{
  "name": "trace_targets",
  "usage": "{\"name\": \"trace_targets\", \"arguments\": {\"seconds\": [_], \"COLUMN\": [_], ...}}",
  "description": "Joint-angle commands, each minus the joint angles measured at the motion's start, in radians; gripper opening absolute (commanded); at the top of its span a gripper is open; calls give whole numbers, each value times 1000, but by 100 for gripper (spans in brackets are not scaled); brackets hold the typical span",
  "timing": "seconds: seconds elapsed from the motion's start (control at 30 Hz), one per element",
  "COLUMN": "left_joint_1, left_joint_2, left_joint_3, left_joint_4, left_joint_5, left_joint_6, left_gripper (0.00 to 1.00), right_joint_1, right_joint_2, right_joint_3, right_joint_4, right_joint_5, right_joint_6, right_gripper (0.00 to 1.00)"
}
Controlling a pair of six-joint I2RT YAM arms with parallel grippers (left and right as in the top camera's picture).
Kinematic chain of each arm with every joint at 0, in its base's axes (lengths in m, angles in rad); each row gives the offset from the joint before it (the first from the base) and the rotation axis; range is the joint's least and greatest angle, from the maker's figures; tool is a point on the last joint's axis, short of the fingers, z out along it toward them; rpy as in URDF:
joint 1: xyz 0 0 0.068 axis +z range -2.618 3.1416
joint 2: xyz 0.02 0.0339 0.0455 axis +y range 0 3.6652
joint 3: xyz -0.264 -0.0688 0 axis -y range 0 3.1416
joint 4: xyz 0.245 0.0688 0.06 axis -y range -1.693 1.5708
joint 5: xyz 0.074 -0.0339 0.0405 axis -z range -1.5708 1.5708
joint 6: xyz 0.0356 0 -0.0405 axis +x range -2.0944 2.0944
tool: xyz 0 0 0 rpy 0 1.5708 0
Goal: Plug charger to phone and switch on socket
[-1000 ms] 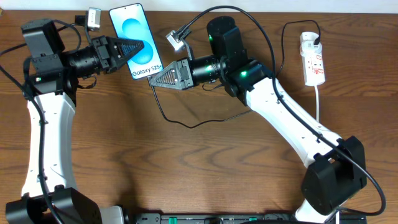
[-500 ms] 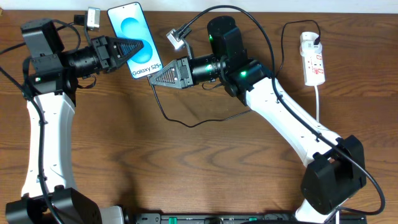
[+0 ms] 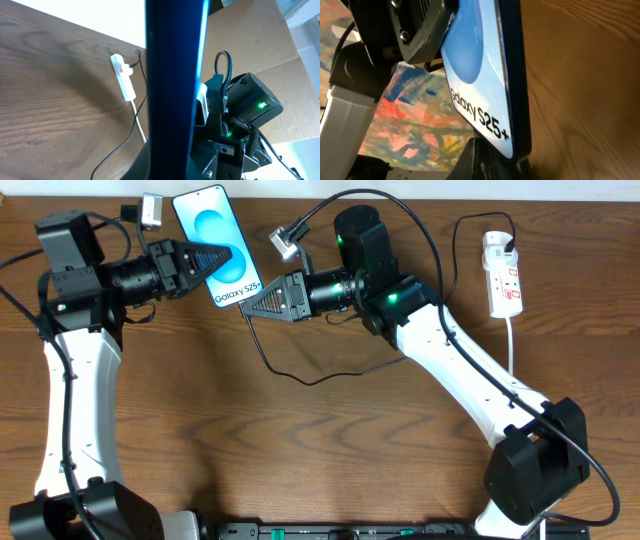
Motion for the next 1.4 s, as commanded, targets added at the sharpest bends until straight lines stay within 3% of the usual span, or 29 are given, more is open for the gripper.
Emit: {"name": "trace_targets", "arguments": {"seconds": [0.0,0.27,0.47,0.73,0.87,1.1,1.37], "left_joint_1": [-50,-50,-51,-51,-50,-50,-51], "left_joint_2": [-11,-11,-11,-11,-11,-11,-11], "left_joint_3": [-18,-18,-18,-18,-18,-18,-18], "left_joint_4": [-27,-27,-27,-27,-26,-26,-26], "left_joint_5": [191,191,190,190,190,190,190], "left_joint_6": [10,10,10,10,12,143,421], "left_gripper": [7,7,7,8,7,7,7], "right_joint_1": [-30,-52,-71,-73,-83,-143,-237], "right_joint_2": [-6,-6,-6,-6,-6,-6,-8], "right_joint_3": [53,53,53,53,53,53,53], "right_joint_4": [32,39,48,44,28,-40,-45], "right_joint_5": [148,137,135,135,136,134,18], "right_joint_6": [0,13,23,21,-2,-44,-180], "right_gripper": [10,20,36,39,45,51,82]}}
